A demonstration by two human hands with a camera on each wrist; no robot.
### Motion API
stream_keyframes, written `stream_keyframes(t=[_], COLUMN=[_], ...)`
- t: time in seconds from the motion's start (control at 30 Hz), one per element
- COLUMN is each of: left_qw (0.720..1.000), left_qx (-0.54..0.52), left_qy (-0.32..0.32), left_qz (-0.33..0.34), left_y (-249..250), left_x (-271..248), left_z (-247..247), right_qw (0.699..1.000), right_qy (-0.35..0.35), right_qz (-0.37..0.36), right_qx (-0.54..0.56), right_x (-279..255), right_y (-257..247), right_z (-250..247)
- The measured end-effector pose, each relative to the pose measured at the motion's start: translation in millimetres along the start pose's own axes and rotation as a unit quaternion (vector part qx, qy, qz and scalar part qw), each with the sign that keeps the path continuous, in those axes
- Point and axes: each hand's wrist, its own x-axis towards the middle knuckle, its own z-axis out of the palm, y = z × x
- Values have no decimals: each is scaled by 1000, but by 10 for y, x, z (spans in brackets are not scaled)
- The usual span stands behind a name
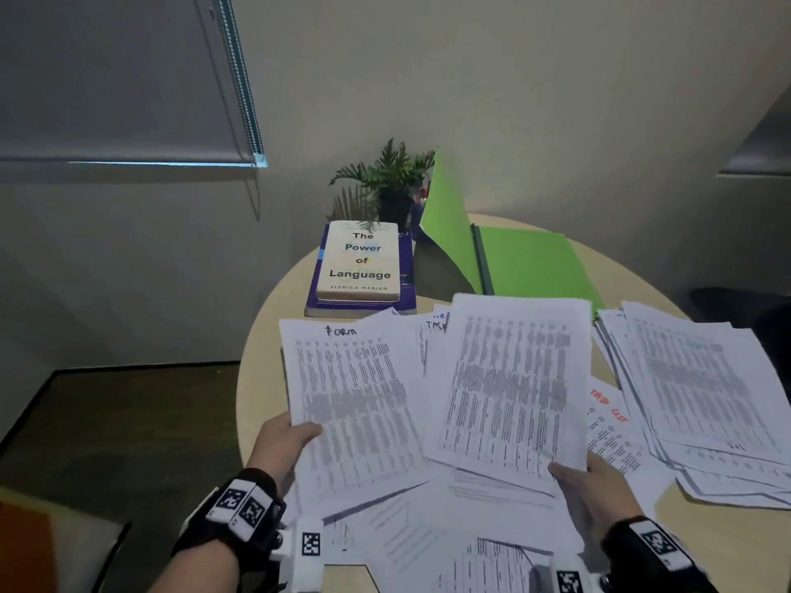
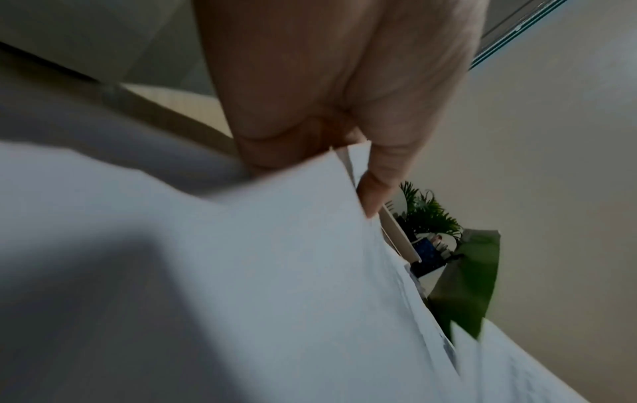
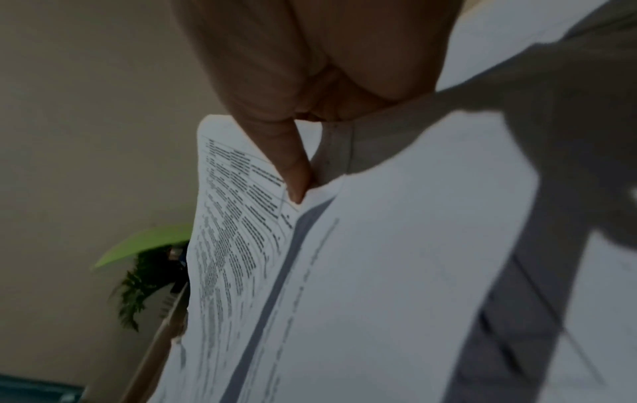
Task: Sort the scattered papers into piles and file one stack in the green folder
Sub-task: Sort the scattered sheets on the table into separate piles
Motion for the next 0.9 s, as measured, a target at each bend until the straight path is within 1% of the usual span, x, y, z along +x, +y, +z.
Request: stream_keyframes(t=[0.07, 0.17, 0.23, 0.33, 0.4, 0.5, 0.63, 0.77, 0.9], left_qw=[1000, 999, 998, 996, 996, 995, 996, 997, 992], left_qx=[18, 29, 36, 46, 47, 56, 43, 37, 60], left_qy=[12, -9, -22, -51, -64, -54, -51, -61, -101], left_qz=[21, 36, 41, 50, 51, 58, 51, 29, 35], left_y=[25, 21, 24, 50, 42, -4, 2, -50, -138], left_x=[-10, -10, -41, -145, -187, -149, -124, -147, -232], left_z=[-123, -287, -305, -195, -82, 22, 10, 51, 165], right_qw=[1000, 1000, 999, 998, 998, 998, 998, 997, 987], right_qy=[4, 6, -14, -50, -54, -53, -61, -55, -41], right_qz=[3, -1, -12, -19, -16, -27, -22, 16, 14], right_qx=[11, 20, 31, 20, 1, -17, -15, -51, -153], right_x=[52, 60, 35, 22, 7, -44, -45, -87, -101], right_y=[-32, -106, -194, -270, -264, -265, -213, -26, 201], right_z=[-90, -196, -239, -200, -115, 26, 155, 333, 539])
